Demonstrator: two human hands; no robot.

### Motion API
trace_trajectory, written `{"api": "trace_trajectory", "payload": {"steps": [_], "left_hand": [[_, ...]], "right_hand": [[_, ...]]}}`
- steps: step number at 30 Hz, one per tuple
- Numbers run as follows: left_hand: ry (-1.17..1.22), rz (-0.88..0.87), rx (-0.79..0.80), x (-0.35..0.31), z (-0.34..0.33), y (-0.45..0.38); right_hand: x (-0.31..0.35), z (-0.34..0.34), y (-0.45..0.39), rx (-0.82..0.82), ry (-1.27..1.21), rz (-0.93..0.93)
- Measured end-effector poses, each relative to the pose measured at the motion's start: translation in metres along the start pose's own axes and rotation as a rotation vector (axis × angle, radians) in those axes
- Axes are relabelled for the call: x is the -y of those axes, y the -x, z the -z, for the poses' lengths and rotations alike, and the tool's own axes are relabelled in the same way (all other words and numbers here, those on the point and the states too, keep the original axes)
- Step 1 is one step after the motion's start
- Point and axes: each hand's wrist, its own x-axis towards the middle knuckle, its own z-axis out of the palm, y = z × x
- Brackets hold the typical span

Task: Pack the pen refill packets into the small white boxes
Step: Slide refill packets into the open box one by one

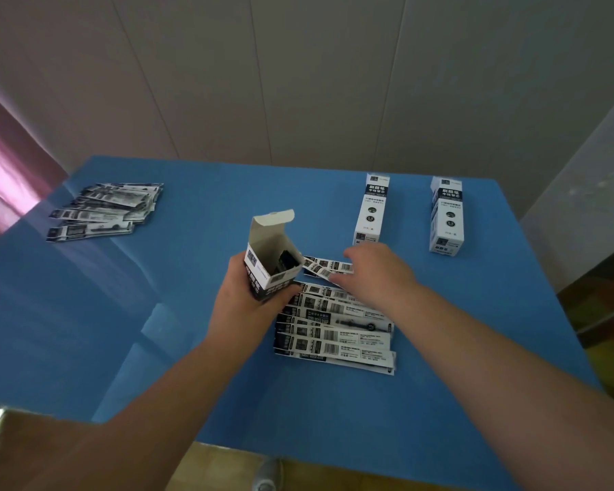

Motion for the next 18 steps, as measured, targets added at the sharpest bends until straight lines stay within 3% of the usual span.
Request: {"api": "trace_trajectory", "payload": {"steps": [10,18], "left_hand": [[-0.013,-0.017,-0.024,0.008,0.003,-0.002],[-0.029,-0.027,-0.007,0.010,0.003,-0.005]], "right_hand": [[0.008,-0.005,-0.020,0.194,0.189,0.021],[0.009,0.003,-0.022,0.196,0.124,-0.009]]}}
